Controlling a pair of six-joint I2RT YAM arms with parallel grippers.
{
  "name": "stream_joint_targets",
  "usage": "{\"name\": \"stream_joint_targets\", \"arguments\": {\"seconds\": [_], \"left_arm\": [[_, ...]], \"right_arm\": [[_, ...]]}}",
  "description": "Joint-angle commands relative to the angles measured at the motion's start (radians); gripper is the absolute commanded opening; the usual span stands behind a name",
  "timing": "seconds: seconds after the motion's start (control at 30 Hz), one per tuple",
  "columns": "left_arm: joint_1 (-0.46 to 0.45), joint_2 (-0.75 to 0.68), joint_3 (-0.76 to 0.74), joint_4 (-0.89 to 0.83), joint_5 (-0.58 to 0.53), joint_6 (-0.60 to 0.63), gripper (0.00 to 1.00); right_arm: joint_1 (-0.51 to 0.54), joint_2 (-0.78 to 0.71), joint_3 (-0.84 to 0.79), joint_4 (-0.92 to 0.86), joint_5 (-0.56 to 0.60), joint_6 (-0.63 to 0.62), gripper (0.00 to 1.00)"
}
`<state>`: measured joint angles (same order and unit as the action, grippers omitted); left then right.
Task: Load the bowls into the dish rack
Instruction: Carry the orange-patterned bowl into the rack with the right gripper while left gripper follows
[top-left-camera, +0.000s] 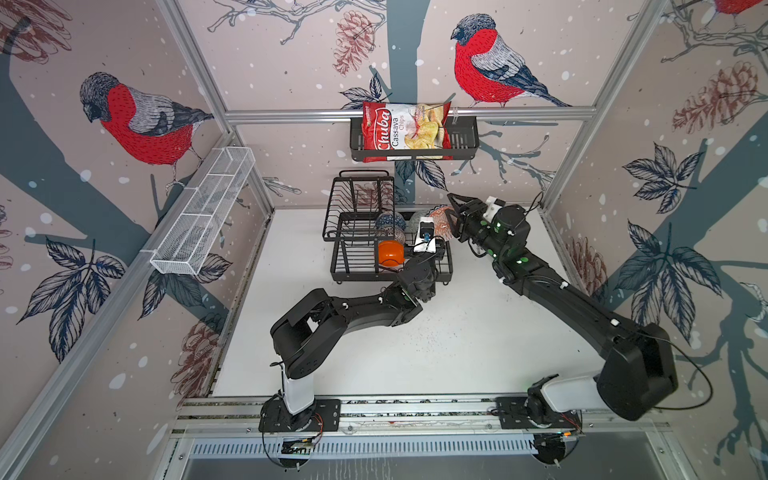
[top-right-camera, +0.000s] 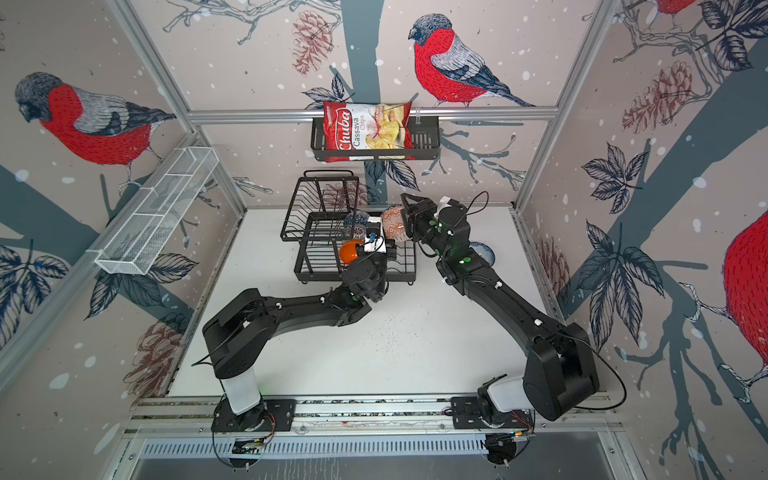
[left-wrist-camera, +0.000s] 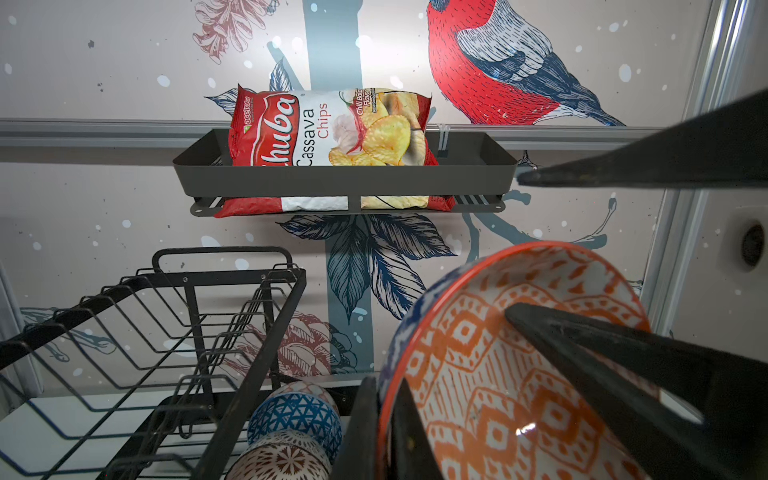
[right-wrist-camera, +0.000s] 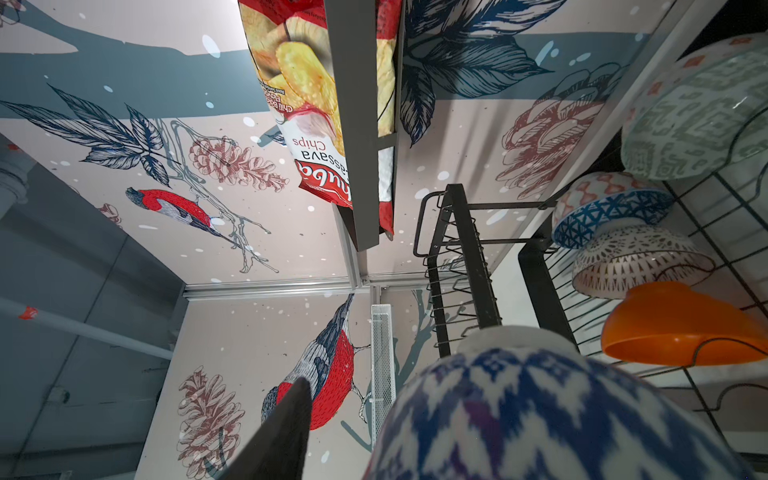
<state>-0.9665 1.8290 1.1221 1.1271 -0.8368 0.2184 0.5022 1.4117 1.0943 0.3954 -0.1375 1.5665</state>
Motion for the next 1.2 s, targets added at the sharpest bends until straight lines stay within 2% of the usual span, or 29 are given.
{"name": "stream_joint_targets", "arguments": {"seconds": [0.0, 0.3, 0.63, 0.87, 0.97, 1.07, 1.13, 1.17], "left_arm": [[-0.005, -0.011, -0.007, 0.12, 0.005, 0.03, 0.0], [-0.009, -0.009, -0.008, 0.119, -0.016, 0.05, 0.0], [-0.007, -0.033, -0.004, 0.033, -0.024, 0.0, 0.0], [-0.007, -0.067, 0.0, -0.104, 0.022, -0.055, 0.22], [-0.002, -0.093, -0.007, -0.184, 0.048, -0.103, 0.35], [0.013, -0.119, -0.007, -0.292, 0.108, -0.156, 0.42], [0.023, -0.141, -0.014, -0.348, 0.136, -0.194, 0.51], [0.028, -0.155, -0.02, -0.371, 0.15, -0.211, 0.6]], "right_arm": [[0.001, 0.017, 0.01, 0.072, 0.009, 0.027, 0.48], [0.013, 0.0, 0.005, 0.063, 0.022, 0.002, 0.18], [0.017, -0.052, -0.047, 0.096, 0.046, -0.028, 0.04], [0.017, -0.052, -0.06, 0.128, 0.027, -0.051, 0.01], [0.014, -0.058, -0.066, 0.133, 0.03, -0.06, 0.01], [0.012, -0.058, -0.065, 0.14, 0.025, -0.07, 0.01], [0.008, -0.06, -0.066, 0.143, 0.015, -0.072, 0.01], [0.004, -0.06, -0.068, 0.146, 0.008, -0.073, 0.01]]}}
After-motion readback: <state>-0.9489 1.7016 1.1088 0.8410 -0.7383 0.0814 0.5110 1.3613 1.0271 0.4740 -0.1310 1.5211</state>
